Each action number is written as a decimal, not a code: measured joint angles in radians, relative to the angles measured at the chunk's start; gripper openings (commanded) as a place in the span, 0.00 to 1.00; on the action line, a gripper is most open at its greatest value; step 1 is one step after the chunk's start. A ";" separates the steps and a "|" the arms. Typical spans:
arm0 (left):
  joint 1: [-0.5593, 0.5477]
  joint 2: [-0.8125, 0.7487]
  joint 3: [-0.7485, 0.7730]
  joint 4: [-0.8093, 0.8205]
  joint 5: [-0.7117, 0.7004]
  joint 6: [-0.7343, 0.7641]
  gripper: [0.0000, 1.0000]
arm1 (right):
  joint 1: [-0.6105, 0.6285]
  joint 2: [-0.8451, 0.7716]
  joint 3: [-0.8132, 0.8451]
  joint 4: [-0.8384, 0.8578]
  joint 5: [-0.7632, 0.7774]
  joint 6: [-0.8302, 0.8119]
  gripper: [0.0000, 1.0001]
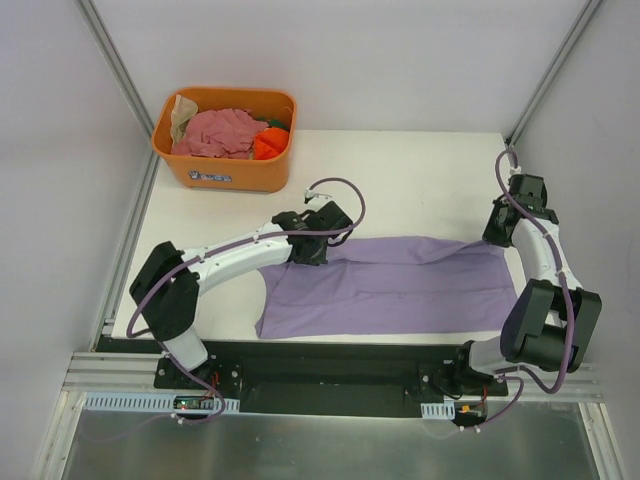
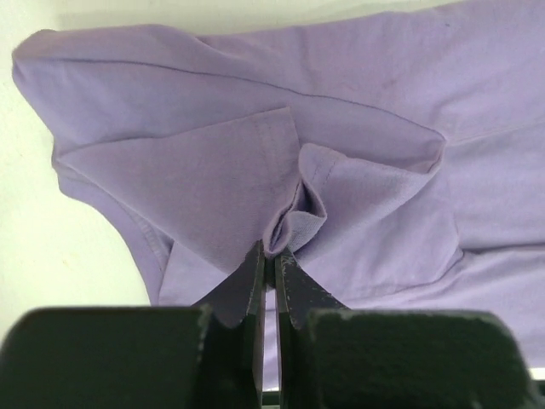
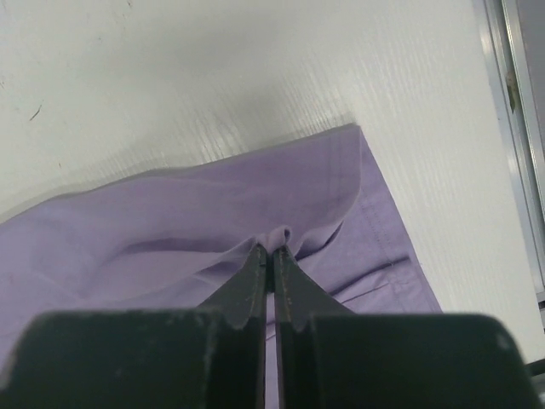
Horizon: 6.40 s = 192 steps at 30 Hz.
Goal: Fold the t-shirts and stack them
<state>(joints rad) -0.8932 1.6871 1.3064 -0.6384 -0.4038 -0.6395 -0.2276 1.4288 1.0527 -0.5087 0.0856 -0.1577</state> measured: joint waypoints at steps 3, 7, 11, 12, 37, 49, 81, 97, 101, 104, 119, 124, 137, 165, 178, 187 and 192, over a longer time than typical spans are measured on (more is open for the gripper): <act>-0.023 -0.032 -0.030 0.002 -0.004 -0.013 0.00 | -0.002 -0.014 -0.010 -0.001 0.008 0.000 0.01; -0.040 -0.085 -0.071 0.002 -0.021 -0.037 0.00 | -0.010 -0.016 -0.013 -0.001 0.011 0.000 0.01; -0.043 -0.137 -0.087 0.002 -0.043 -0.050 0.00 | -0.020 -0.028 -0.014 -0.003 0.014 0.000 0.01; -0.043 -0.150 -0.090 0.002 -0.049 -0.051 0.00 | -0.024 -0.034 -0.014 -0.004 0.015 0.001 0.01; -0.157 -0.276 -0.330 -0.005 0.087 -0.106 0.91 | -0.052 -0.057 -0.051 -0.131 0.235 0.093 0.94; -0.097 -0.257 -0.148 0.029 0.062 -0.056 0.99 | -0.056 -0.202 -0.148 -0.039 -0.272 0.124 0.96; -0.224 -0.145 -0.296 0.126 0.603 0.070 0.99 | -0.056 0.008 -0.193 -0.037 -0.477 0.150 0.96; -0.132 -0.012 0.032 0.106 0.427 0.066 0.99 | -0.057 -0.093 -0.193 -0.032 -0.478 0.150 0.96; -0.083 0.153 0.121 0.142 0.422 0.079 0.99 | -0.057 -0.077 -0.194 -0.021 -0.501 0.150 0.96; -0.059 0.224 0.121 0.125 0.422 0.079 0.99 | -0.057 -0.048 -0.194 -0.020 -0.504 0.150 0.96; -0.047 0.112 -0.137 0.132 0.420 0.052 0.99 | -0.058 0.117 -0.178 -0.074 -0.379 0.176 0.96; -0.047 0.006 -0.243 0.080 0.393 0.012 0.99 | -0.059 0.138 -0.156 -0.090 -0.349 0.187 0.96; -0.047 -0.336 -0.459 -0.251 0.306 -0.157 0.99 | -0.059 0.140 -0.153 -0.101 -0.297 0.196 0.96; 0.071 -0.163 -0.464 0.142 0.475 -0.155 0.99 | -0.013 0.023 -0.153 -0.045 -0.405 0.127 0.96; 0.077 -0.297 -0.472 0.051 0.446 -0.192 0.99 | 0.056 0.030 -0.153 -0.047 -0.388 0.122 0.96; 0.077 -0.249 -0.398 0.079 0.419 -0.252 0.99 | 0.223 0.106 -0.117 -0.046 -0.389 0.116 0.96; 0.107 -0.105 -0.373 0.087 0.422 -0.261 0.99 | 0.214 0.223 -0.066 -0.056 -0.371 0.131 0.96</act>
<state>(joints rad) -0.7860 1.5826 0.9329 -0.5514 0.0185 -0.9005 -0.0139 1.6520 0.9871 -0.5652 -0.2852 -0.0265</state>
